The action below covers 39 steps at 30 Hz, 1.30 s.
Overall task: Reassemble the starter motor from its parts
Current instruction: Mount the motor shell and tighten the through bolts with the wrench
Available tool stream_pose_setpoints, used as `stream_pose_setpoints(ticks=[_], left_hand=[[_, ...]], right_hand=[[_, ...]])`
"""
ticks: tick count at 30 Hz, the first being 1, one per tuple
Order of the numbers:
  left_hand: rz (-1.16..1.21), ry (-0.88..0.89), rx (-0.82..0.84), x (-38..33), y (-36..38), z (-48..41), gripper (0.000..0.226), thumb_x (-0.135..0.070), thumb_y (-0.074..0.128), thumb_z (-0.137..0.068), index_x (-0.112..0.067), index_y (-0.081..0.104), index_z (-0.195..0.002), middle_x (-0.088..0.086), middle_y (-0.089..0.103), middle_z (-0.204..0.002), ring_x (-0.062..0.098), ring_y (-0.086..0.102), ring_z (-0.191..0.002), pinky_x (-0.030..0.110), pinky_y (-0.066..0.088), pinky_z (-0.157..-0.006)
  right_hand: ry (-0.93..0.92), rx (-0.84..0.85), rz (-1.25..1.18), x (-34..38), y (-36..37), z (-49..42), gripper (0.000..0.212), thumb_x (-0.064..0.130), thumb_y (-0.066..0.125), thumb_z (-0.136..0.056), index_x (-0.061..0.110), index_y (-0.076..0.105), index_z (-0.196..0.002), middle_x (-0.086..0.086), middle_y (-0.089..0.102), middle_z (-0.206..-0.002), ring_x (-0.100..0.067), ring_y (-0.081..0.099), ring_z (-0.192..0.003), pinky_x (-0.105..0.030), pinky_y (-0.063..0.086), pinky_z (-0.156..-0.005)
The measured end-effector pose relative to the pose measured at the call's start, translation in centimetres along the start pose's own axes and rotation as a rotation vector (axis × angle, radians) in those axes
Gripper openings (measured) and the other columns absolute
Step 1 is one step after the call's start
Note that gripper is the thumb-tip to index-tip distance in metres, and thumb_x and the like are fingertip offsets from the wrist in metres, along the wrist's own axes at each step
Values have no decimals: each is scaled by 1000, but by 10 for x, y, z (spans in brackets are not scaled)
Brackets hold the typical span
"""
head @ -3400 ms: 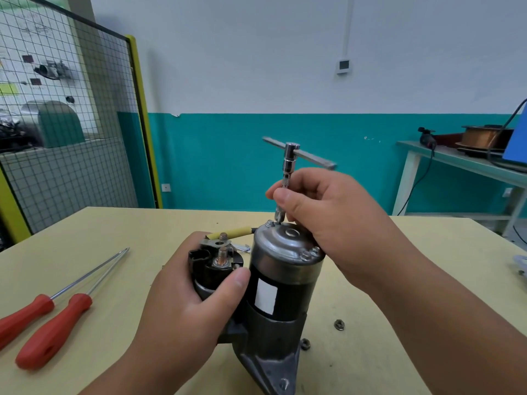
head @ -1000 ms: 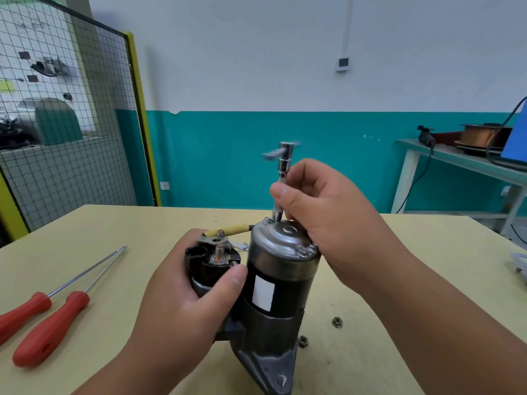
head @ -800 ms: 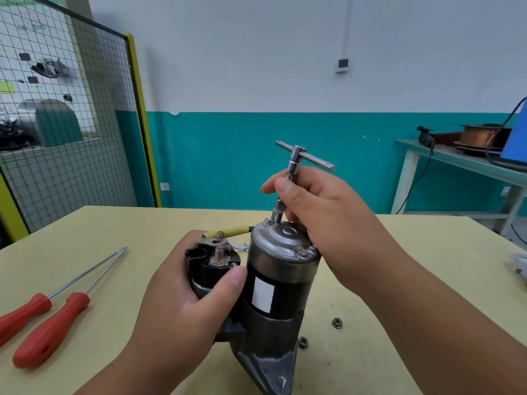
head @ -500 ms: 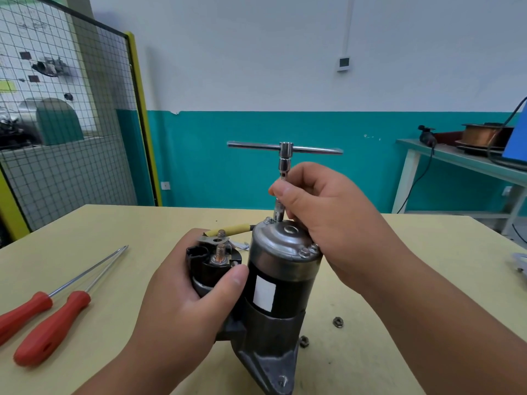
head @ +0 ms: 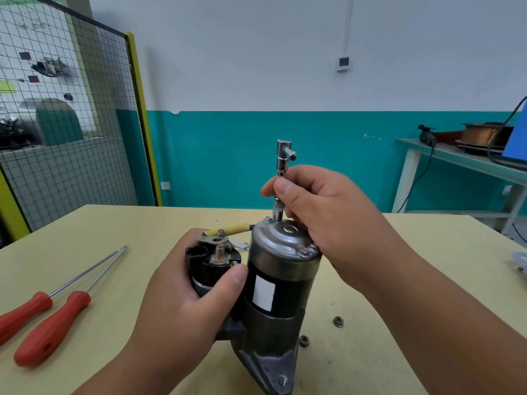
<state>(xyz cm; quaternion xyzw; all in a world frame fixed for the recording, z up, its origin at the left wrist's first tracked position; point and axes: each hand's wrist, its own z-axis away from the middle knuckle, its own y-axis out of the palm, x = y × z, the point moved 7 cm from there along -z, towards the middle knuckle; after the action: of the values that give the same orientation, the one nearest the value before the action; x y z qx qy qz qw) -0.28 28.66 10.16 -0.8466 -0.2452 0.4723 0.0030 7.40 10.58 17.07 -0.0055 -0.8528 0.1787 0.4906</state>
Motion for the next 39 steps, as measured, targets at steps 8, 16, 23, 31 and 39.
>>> stream_pose_setpoints(ticks=[8, 16, 23, 31, 39], left_hand=[[6, 11, 15, -2, 1, 0, 37, -64, 61, -68, -38, 66, -94, -10, 73, -84, 9, 69, -80, 30, 48, -62], [48, 20, 39, -5, 3, 1, 32, -62, 63, -66, -43, 68, -92, -12, 74, -84, 5, 71, -83, 8, 51, -55], [96, 23, 61, -9, 5, 3, 29, -59, 66, -66, -44, 69, -91, -14, 74, -82, 2, 72, -81, 13, 54, -50], [77, 13, 85, -6, 5, 3, 34, -62, 64, -66, -46, 69, -96, -14, 74, -85, 5, 73, -83, 19, 58, -53], [108, 1, 95, -7, 7, 4, 31, -62, 67, -64, -48, 69, -92, -17, 73, -81, 4, 73, -80, 24, 60, -50]], right_hand=[[-18, -8, -41, -2, 0, -2, 19, 34, 64, -101, 22, 73, -88, 19, 61, -64, 3, 52, -58, -25, 39, -64], [121, 209, -435, 0, 15, 4, 47, 26, 68, -64, 30, 75, -109, -10, 69, -90, -16, 65, -85, -37, 51, -79], [103, 372, -860, 6, 9, 4, 60, 31, 54, -81, 9, 61, -136, -15, 61, -93, -27, 59, -87, -44, 42, -83], [130, 374, -861, 7, 12, 2, 56, 52, 50, -94, 10, 67, -126, -13, 62, -81, -30, 61, -81, -47, 42, -83], [221, 282, -767, 7, 5, 0, 48, 53, 52, -90, 10, 70, -104, -9, 56, -68, -31, 63, -74, -40, 51, -75]])
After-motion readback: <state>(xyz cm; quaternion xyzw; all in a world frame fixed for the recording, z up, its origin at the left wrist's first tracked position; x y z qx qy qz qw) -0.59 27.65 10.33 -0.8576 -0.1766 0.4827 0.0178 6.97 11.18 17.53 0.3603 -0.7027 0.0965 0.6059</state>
